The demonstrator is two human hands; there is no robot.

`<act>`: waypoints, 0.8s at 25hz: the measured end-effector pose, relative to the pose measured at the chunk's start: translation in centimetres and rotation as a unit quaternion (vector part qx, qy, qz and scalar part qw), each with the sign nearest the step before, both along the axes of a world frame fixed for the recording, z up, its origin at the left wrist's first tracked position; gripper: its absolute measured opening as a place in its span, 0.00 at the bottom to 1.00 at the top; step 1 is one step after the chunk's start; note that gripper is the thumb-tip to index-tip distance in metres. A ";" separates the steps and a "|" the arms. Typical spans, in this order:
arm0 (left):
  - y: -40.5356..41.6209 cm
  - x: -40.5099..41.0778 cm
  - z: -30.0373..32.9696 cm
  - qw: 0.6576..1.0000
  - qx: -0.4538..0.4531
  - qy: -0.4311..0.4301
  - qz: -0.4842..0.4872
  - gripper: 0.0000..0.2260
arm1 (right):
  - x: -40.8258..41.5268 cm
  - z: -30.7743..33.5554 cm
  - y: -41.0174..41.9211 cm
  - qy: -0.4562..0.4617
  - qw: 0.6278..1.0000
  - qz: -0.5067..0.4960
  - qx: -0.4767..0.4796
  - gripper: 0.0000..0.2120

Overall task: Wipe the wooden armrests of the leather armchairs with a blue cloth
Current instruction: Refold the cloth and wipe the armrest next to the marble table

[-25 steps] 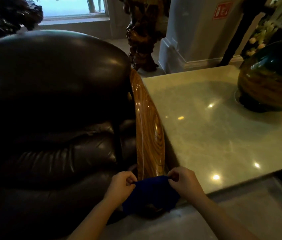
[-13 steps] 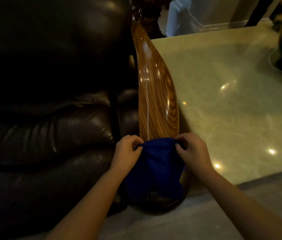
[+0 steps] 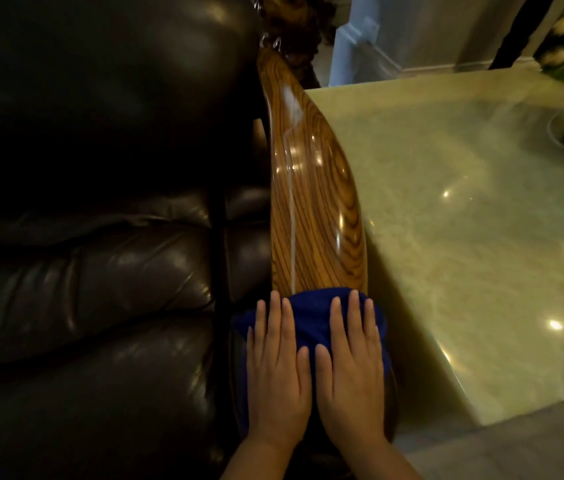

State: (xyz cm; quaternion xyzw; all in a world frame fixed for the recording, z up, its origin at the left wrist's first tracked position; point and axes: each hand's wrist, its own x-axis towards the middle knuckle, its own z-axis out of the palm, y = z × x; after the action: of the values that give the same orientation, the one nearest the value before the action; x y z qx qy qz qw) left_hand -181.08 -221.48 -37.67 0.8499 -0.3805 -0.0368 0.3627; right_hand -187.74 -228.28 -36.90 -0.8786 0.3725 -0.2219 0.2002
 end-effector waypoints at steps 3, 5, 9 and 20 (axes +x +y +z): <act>-1.8 1.2 1.0 0.998 0.021 -0.041 0.029 0.26 | 1.8 0.8 -1.2 0.008 0.999 -0.018 -0.034 0.27; -3.4 3.0 2.0 0.995 0.050 -0.081 0.029 0.26 | 3.3 1.8 -2.8 0.023 0.998 -0.021 -0.048 0.26; -6.5 6.5 4.3 0.995 0.071 -0.065 0.010 0.26 | 6.3 4.0 -6.3 0.061 0.996 -0.004 -0.061 0.26; -15.6 15.6 8.2 0.995 0.085 -0.045 0.008 0.24 | 15.6 8.5 -15.7 0.090 0.993 0.010 -0.082 0.25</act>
State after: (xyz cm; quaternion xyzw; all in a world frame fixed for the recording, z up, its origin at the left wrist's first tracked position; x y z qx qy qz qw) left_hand -165.48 -237.07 -29.50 0.8816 -0.3847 -0.0278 0.2720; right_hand -172.15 -243.93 -28.37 -0.9121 0.3609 -0.1696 0.0953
